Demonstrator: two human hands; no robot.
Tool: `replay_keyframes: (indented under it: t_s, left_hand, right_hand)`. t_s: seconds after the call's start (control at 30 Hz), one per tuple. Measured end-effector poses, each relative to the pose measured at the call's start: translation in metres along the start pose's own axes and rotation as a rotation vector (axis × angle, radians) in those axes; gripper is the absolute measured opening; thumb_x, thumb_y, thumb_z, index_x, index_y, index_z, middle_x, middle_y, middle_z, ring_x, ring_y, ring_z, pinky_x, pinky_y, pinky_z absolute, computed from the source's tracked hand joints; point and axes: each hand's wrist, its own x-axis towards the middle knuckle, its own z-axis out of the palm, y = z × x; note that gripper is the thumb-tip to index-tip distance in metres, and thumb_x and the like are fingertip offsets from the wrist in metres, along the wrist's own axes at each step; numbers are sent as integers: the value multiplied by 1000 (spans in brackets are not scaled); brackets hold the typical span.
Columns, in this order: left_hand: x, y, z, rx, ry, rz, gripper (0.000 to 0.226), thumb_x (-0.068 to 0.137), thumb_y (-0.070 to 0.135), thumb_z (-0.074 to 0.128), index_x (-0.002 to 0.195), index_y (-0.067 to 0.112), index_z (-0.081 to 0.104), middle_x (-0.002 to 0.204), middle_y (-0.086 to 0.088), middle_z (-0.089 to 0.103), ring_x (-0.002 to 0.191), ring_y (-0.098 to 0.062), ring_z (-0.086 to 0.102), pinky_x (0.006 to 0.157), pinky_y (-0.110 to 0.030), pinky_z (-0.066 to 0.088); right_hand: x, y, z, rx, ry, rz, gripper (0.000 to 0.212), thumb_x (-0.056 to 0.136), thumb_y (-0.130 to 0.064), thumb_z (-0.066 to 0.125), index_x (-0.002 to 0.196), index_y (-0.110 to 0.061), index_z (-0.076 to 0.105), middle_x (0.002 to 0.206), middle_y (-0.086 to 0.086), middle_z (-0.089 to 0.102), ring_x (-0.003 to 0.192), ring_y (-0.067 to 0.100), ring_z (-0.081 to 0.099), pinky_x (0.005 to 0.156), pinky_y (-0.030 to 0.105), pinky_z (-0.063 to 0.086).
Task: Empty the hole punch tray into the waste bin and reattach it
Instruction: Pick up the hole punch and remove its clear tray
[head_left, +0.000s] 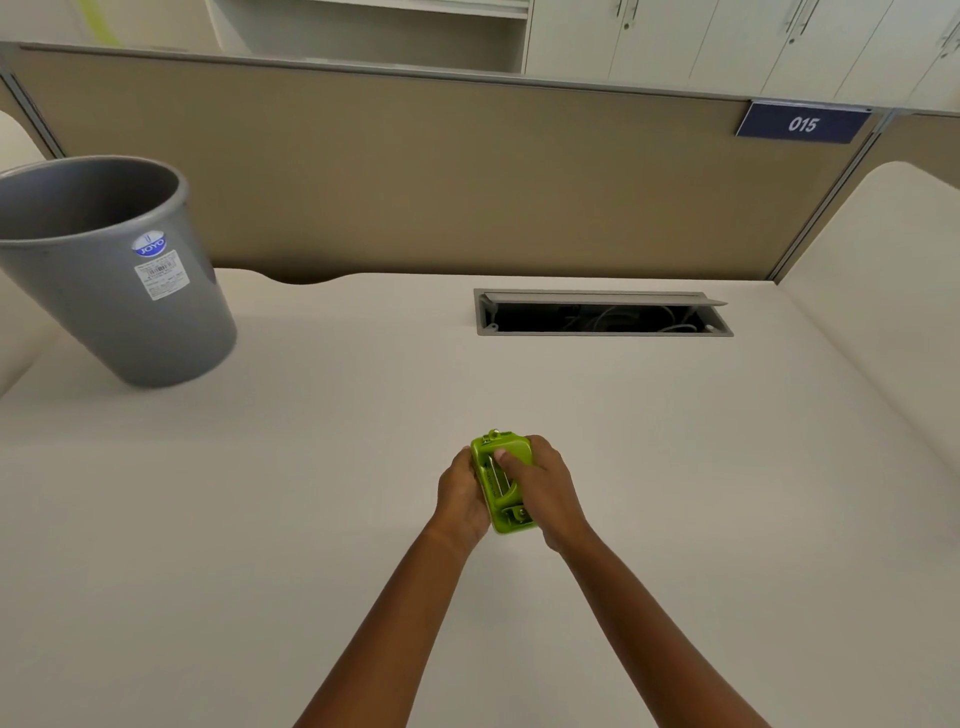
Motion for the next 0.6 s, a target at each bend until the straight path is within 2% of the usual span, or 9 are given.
replay_keyframes:
  t_s: [0.07,0.17,0.2,0.33,0.43,0.5,0.6]
  left_hand:
    - [0,-1,0,6,-9,-2,35,97,25,38,73,10,59,46,-4,67,62,-20,62,60,-32,48]
    - [-2,-1,-2,-14,-92,-70,47,98,44,28,87,14,62,78,-9,68,77,-22,61,66,-36,49]
    - [-1,-1,-4,-29,-129,-93,52,96,50,25,90,15,63,81,-9,68,79,-23,62,68,-38,49]
    - [4,-1,-10,-40,-188,-132,59,91,59,26,98,12,63,77,-11,74,73,-26,70,73,-43,52]
    - [4,-3,-11,-26,-192,-147,61,92,58,25,104,9,59,70,-13,75,62,-26,73,60,-35,59]
    - [5,-5,-12,-7,-179,-140,60,91,58,27,104,9,59,67,-13,75,58,-25,73,55,-32,60]
    - [5,-5,-12,41,-138,-130,58,92,56,30,107,9,59,72,-15,74,54,-25,71,52,-33,60]
  right_hand:
    - [0,0,1,-21,9,-19,10,90,-19,53,98,-13,54,79,-12,52,81,11,52,62,15,41]
    - [-1,-1,2,-56,25,-44,19,90,-21,53,106,-11,56,80,-13,52,79,7,52,61,13,39]
    - [0,-1,2,-59,19,-44,20,90,-22,53,106,-11,57,82,-10,54,79,7,53,63,15,41]
    - [6,-4,-6,-91,-3,-70,30,94,-33,45,82,-10,60,73,2,54,69,15,50,65,26,39]
    - [16,-5,-15,-74,114,-91,16,92,-23,49,85,-13,60,78,1,58,68,14,56,64,29,48]
    - [22,-4,-19,-19,75,-6,17,91,-18,51,79,-10,59,72,3,57,57,14,54,52,23,46]
    - [27,0,-20,-32,-38,118,35,91,-23,53,60,-7,55,59,7,49,48,17,44,51,25,40]
